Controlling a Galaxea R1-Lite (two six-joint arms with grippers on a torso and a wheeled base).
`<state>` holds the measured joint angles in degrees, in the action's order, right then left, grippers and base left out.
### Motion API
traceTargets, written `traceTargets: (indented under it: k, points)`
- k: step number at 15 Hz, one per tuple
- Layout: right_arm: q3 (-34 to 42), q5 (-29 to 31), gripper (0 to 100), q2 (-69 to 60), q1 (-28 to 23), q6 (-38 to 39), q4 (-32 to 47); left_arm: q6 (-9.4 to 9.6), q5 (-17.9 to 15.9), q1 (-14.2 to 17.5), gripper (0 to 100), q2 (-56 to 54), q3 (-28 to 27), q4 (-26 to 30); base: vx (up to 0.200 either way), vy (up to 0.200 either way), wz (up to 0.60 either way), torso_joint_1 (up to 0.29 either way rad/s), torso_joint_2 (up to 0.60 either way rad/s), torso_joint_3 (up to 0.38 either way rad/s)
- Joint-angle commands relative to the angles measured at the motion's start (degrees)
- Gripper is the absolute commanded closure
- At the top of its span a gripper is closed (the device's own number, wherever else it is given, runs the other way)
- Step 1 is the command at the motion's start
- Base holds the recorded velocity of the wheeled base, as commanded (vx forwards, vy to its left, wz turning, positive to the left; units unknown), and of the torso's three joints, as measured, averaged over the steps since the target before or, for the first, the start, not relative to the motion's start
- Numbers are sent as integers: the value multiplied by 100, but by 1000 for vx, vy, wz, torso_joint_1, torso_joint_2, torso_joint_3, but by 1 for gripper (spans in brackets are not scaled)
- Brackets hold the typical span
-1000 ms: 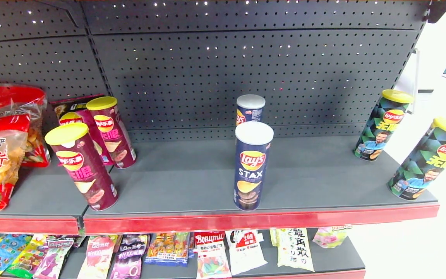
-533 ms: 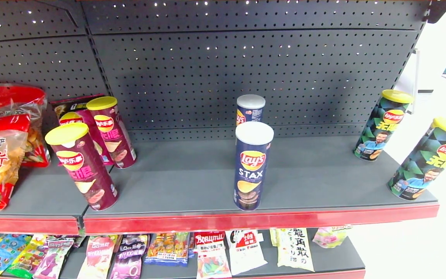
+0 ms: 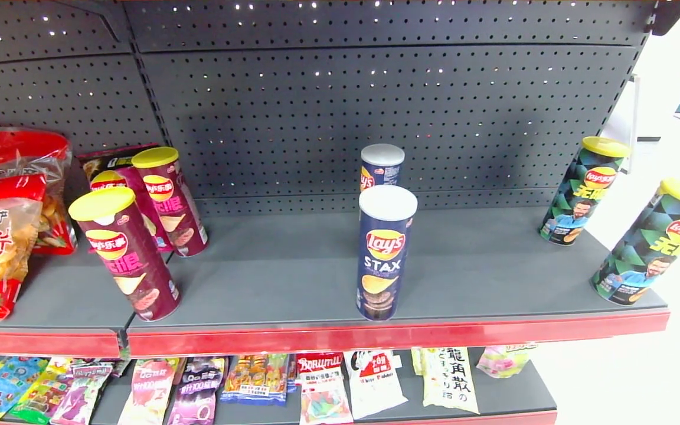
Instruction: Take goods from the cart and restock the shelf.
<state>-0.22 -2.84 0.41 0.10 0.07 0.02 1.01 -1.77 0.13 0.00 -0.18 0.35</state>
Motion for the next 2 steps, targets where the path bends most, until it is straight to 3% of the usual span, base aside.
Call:
traceTargets:
  k: [1, 2]
  points:
    - [13, 3, 0, -41, 8, 10, -2, -5, 1, 4, 0, 0, 1, 0, 0, 0, 0, 0, 0, 0]
    - [13, 3, 0, -41, 8, 1, 6, -5, 1, 4, 0, 0, 1, 0, 0, 0, 0, 0, 0, 0]
